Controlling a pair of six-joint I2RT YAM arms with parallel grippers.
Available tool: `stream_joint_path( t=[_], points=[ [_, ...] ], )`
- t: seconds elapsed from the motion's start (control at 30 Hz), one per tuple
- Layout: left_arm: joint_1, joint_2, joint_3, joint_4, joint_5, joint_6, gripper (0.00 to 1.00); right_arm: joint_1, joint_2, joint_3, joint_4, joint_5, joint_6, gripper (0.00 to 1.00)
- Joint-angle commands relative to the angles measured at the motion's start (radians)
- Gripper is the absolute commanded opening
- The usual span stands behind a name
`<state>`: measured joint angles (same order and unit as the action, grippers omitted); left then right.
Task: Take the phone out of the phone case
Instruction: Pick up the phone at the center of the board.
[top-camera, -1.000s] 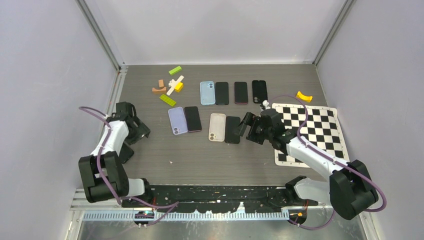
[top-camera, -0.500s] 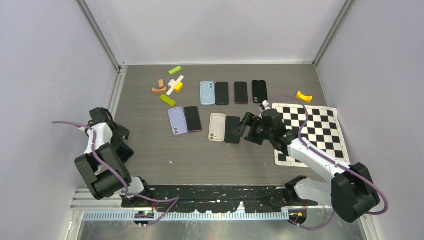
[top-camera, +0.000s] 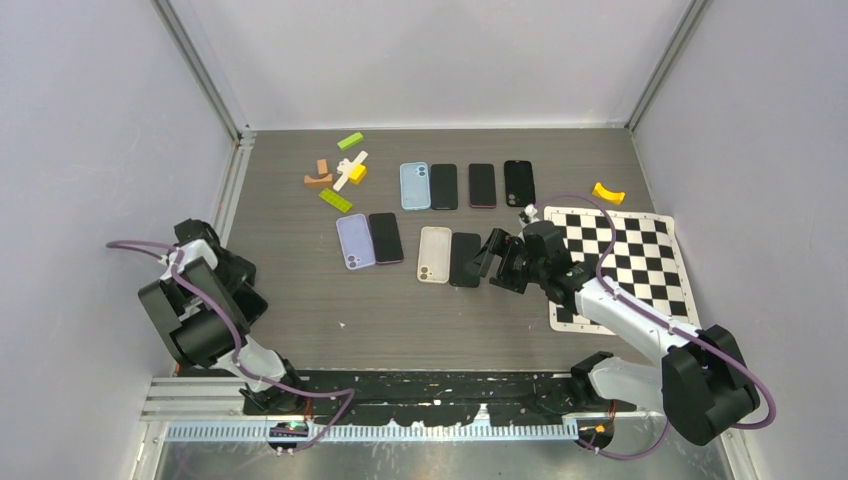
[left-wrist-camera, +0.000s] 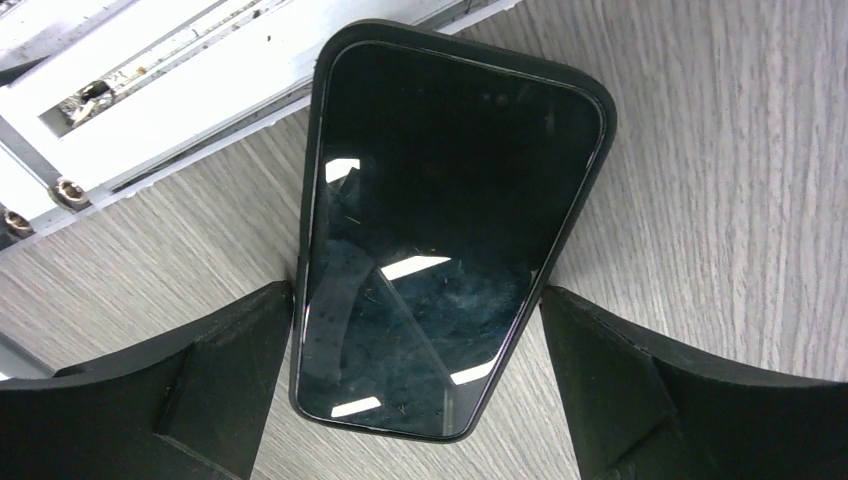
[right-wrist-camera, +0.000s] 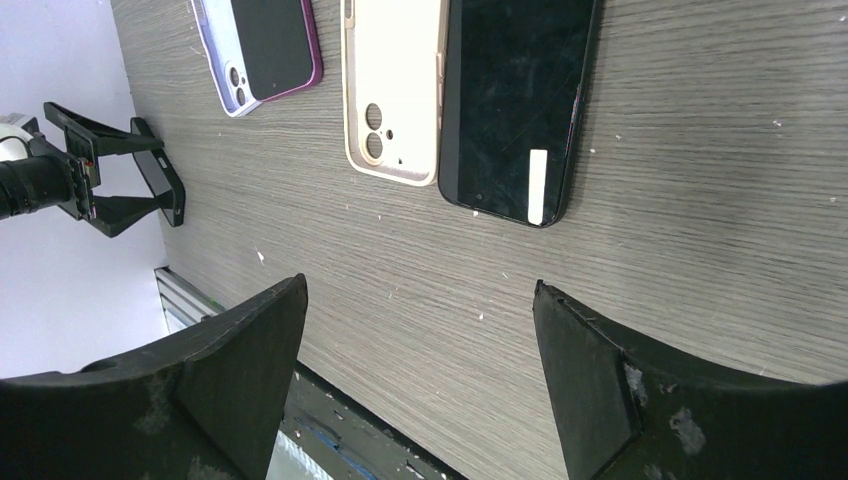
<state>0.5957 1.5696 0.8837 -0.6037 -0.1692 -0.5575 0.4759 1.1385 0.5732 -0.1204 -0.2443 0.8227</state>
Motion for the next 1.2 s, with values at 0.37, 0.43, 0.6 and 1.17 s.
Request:
stream_joint_path(
  t=[0.37, 0.43, 0.6, 1.17],
  points=[
    [-0.058, -0.057, -0.006, -0.035, 0.027, -0.084, 0.68, -0.003, -0.010, 0.008, 0.057, -0.016, 0.003, 0.79],
    [-0.120, -0.072, -0.013, -0.038, 0.032, -0.113, 0.68, -0.002, -0.007, 0.011, 0.061, -0.016, 0.003, 0.78],
    [-0.331, -0.108, -0.042, -0.031, 0.065, -0.217, 0.68, -0.002, 0.005, 0.016, 0.060, -0.018, 0.020, 0.77],
    [-0.586, -0.186, -0.143, -0.060, -0.092, -0.218, 0.97, -0.002, 0.050, 0.004, 0.116, -0.023, 0.099, 0.76]
  ],
)
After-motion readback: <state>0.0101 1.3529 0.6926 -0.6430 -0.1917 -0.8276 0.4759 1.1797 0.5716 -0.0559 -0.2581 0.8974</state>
